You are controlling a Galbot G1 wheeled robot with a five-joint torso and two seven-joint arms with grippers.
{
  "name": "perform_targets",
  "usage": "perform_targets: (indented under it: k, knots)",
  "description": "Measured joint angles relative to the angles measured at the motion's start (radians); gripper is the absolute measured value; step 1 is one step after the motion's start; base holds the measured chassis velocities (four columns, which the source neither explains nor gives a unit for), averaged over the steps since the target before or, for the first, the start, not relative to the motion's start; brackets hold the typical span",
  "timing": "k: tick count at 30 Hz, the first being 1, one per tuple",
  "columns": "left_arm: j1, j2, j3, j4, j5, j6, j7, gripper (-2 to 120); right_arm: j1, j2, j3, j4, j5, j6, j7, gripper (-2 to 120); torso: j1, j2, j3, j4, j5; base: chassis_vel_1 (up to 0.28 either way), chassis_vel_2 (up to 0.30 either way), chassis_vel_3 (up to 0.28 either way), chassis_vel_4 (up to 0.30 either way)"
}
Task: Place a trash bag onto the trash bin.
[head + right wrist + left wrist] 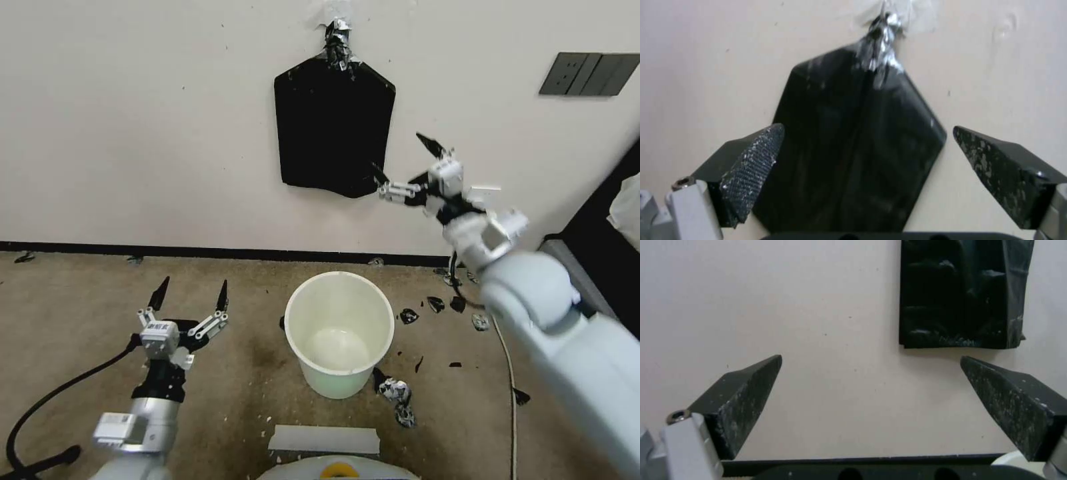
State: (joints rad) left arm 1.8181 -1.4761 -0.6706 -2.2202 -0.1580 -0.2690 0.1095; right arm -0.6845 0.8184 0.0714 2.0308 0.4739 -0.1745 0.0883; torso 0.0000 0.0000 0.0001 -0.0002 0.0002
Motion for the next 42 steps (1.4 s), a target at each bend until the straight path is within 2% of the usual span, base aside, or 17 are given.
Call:
perform_targets:
  k: [1, 5, 6, 9, 13, 17, 20, 22, 24, 28, 36, 42]
  knots:
    - [0.0, 0.0, 0.0, 0.0, 0.0, 0.0, 0.0, 100, 0.0, 0.0, 0.0, 0.0, 0.0, 0.0, 0.0, 100, 0.0, 0.0, 0.0, 0.0, 0.0, 0.0, 0.0, 0.0, 0.0]
    - [-0.006, -0.011, 0.004, 0.011, 0.001, 0.009, -0.004, 100, 0.217, 0.093, -0.168, -0.103, 0.028, -0.039, 0.117, 100, 0.0, 0.0, 0.0, 0.0006, -0.0005, 0.0, 0.0, 0.0, 0.0]
    - [-0.006, -0.011, 0.004, 0.011, 0.001, 0.009, -0.004, 100, 0.217, 0.093, -0.168, -0.103, 0.028, -0.039, 0.117, 100, 0.0, 0.0, 0.0, 0.0006, -0.0005, 0.0, 0.0, 0.0, 0.0]
    - [-0.011, -0.02, 0.004, 0.023, 0.001, 0.015, -0.007, 100, 0.299, 0.178, -0.226, -0.156, 0.034, -0.078, 0.196, 100, 0.0, 0.0, 0.0, 0.0005, -0.0006, 0.0, 0.0, 0.0, 0.0]
    - [-0.013, -0.021, 0.003, 0.041, 0.001, 0.017, -0.012, 100, 0.358, 0.235, -0.265, -0.204, 0.031, -0.093, 0.263, 100, 0.0, 0.0, 0.0, 0.0, -0.0005, 0.0, 0.0, 0.0, 0.0]
    - [-0.022, -0.027, 0.004, 0.051, 0.0, 0.019, -0.017, 100, 0.398, 0.282, -0.284, -0.256, 0.021, -0.095, 0.31, 100, 0.0, 0.0, 0.0, 0.0001, -0.0005, 0.0, 0.0, 0.0, 0.0]
    - [-0.032, -0.034, 0.013, 0.063, 0.0, 0.026, -0.02, 100, 0.452, 0.356, -0.304, -0.345, -0.026, -0.095, 0.35, 100, 0.0, 0.0, 0.0, 0.0002, -0.0005, 0.0, 0.0, 0.0, 0.0]
    - [-0.032, -0.034, 0.014, 0.064, 0.0, 0.026, -0.02, 100, 0.456, 0.362, -0.306, -0.353, -0.031, -0.095, 0.354, 100, 0.0, 0.0, 0.0, 0.0003, -0.0007, 0.0, 0.0, 0.0, 0.0]
    - [-0.036, -0.04, 0.019, 0.075, 0.0, 0.028, -0.022, 100, 0.491, 0.426, -0.32, -0.42, -0.081, -0.095, 0.393, 100, 0.0, 0.0, 0.0, 0.0001, -0.0006, 0.0, 0.0, 0.0, 0.0]
    - [-0.031, -0.046, 0.017, 0.077, 0.0, 0.025, -0.023, 100, 0.511, 0.474, -0.328, -0.474, -0.127, -0.094, 0.419, 100, 0.0, 0.0, 0.0, 0.0004, -0.0006, 0.0, 0.0, 0.0, 0.0]
    - [-0.023, -0.047, 0.004, 0.083, -0.006, 0.01, -0.029, 100, 0.519, 0.541, -0.321, -0.544, -0.147, -0.092, 0.456, 97, 0.0, 0.0, 0.0, 0.0003, -0.0005, 0.0, 0.0, 0.0, 0.0]
    - [-0.02, -0.052, 0.007, 0.083, -0.007, 0.007, -0.039, 100, 0.517, 0.565, -0.314, -0.559, -0.154, -0.095, 0.478, 84, 0.0, 0.0, 0.0, 0.0001, -0.0003, 0.0, 0.0, 0.0, 0.0]
